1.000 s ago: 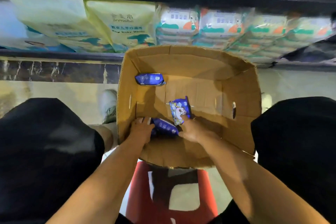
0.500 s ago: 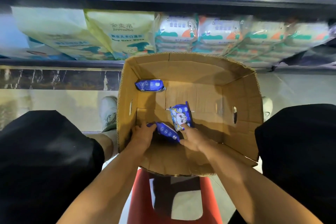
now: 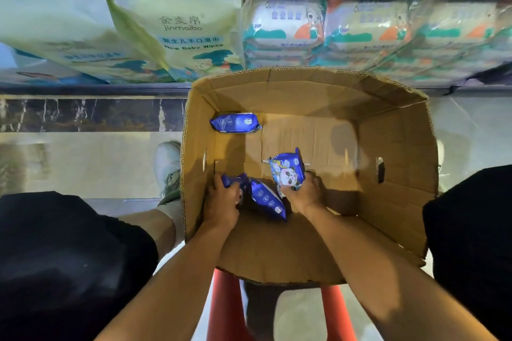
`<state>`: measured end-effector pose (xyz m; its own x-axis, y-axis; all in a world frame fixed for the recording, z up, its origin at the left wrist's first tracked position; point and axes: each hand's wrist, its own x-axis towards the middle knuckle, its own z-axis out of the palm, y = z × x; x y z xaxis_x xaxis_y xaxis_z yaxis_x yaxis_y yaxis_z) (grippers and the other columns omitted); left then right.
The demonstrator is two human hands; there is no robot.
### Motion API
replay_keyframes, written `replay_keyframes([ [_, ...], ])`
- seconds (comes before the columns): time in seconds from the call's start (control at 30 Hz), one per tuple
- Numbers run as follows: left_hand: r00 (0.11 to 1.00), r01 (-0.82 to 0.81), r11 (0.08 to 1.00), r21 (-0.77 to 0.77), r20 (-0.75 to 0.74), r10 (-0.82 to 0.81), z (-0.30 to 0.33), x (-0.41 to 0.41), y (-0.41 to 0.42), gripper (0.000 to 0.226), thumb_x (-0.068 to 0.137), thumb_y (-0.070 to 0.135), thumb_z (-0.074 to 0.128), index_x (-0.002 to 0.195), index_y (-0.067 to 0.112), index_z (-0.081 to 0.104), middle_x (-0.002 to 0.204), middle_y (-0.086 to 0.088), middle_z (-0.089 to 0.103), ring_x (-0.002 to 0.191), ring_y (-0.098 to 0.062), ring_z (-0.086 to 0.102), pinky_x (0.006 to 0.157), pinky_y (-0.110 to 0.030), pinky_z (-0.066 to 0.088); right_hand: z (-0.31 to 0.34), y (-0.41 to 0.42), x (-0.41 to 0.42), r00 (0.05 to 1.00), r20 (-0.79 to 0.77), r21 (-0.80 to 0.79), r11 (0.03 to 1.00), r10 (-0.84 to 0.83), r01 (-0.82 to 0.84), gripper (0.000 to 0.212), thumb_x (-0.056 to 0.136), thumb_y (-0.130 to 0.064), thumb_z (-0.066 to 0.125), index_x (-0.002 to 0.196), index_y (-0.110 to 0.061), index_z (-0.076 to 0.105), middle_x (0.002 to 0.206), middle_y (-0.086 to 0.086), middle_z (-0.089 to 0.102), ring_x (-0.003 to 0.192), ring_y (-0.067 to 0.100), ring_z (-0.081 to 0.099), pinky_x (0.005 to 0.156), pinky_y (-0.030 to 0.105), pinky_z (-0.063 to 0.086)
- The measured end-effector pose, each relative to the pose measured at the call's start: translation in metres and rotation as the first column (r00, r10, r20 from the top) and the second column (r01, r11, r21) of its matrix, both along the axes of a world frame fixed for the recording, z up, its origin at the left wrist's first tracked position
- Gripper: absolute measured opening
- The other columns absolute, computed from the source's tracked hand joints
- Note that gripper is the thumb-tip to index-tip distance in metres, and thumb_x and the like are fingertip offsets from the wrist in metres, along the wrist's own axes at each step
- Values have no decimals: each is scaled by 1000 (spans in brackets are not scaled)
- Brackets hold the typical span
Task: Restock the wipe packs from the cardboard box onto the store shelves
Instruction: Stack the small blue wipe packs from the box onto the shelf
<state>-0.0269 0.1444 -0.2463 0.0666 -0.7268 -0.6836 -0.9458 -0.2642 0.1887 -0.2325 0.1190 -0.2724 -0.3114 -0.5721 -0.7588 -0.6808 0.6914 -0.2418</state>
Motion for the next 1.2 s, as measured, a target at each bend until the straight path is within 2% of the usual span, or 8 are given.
replay_keyframes([
  [0.23, 969, -220, 922, -319, -181, 169, -2, -1, -13, 26, 83, -3, 66, 101, 16, 65, 133, -16, 39, 118, -37, 51, 103, -45, 49, -9, -3, -1, 1000, -22, 55, 998, -22, 23, 68, 62, -46, 90, 115, -12, 63, 122, 11, 56, 111, 25, 53, 80, 27, 43],
  [0.37, 934, -281, 870, -404, -325, 150, 2, 3, -19, 36, 96, 18, 54, 131, 26, 60, 143, -20, 32, 131, -43, 43, 109, -55, 41, 8, -11, -4, 1000, 10, -64, 998, -4, 5, 56, 64, -34, 90, 105, -10, 62, 113, 8, 56, 92, 16, 45, 71, 22, 33],
  [0.5, 928, -277, 864, -420, -351, 127, 30, -4, -32, 67, 97, 23, 51, 154, 45, 25, 145, -10, 30, 140, -37, 36, 113, -53, 38, 34, -18, -12, 971, 195, -138, 976, -139, 168, 41, 66, -18, 91, 97, -4, 67, 99, 11, 73, 78, 17, 58, 50, 12, 38],
  [0.7, 753, -559, 768, -313, -579, 312, 104, -23, -52, 98, 87, 1, 70, 158, 36, 12, 145, 0, 41, 130, -9, 45, 110, -32, 38, 104, -32, -27, 926, 334, -346, 890, -179, 297, 38, 69, -13, 89, 101, -13, 68, 90, 0, 67, 82, 20, 61, 59, 13, 42],
  [0.83, 640, -621, 714, -322, -735, 225, 158, -29, -64, 105, 85, -2, 72, 158, 37, 8, 136, 37, 37, 111, 26, 46, 108, -37, 44, 156, -42, -41, 883, 447, -443, 822, -144, 358, 38, 70, -20, 90, 98, -14, 65, 88, -4, 69, 85, 21, 67, 81, 32, 54],
  [1.0, 610, -602, 711, -364, -784, 116, 226, -32, -77, 91, 84, 8, 77, 153, 39, 28, 130, 17, 57, 108, 8, 63, 98, -40, 55, 227, -51, -68, 838, 545, -581, 709, -26, 400, 55, 57, -51, 83, 102, -23, 69, 98, -1, 77, 91, 20, 74, 87, 48, 58],
  [1.13, 587, -608, 671, -425, -809, 19, 287, -38, -79, 60, 85, 11, 78, 135, 24, 49, 116, 9, 66, 103, 5, 65, 80, -9, 51, 308, -49, -84, 835, 547, -679, 616, 63, 399, 35, 71, -33, 86, 100, -24, 69, 99, -2, 77, 93, 17, 73, 86, 46, 58],
  [1.2, 567, -611, 653, -448, -823, -34, 319, -39, -77, 58, 83, 12, 79, 132, 26, 50, 114, 13, 67, 100, 7, 64, 80, -12, 53, 344, -45, -94, 825, 552, -707, 593, 124, 385, 31, 80, -19, 83, 107, -15, 68, 103, -1, 76, 96, 14, 72, 85, 38, 58],
])
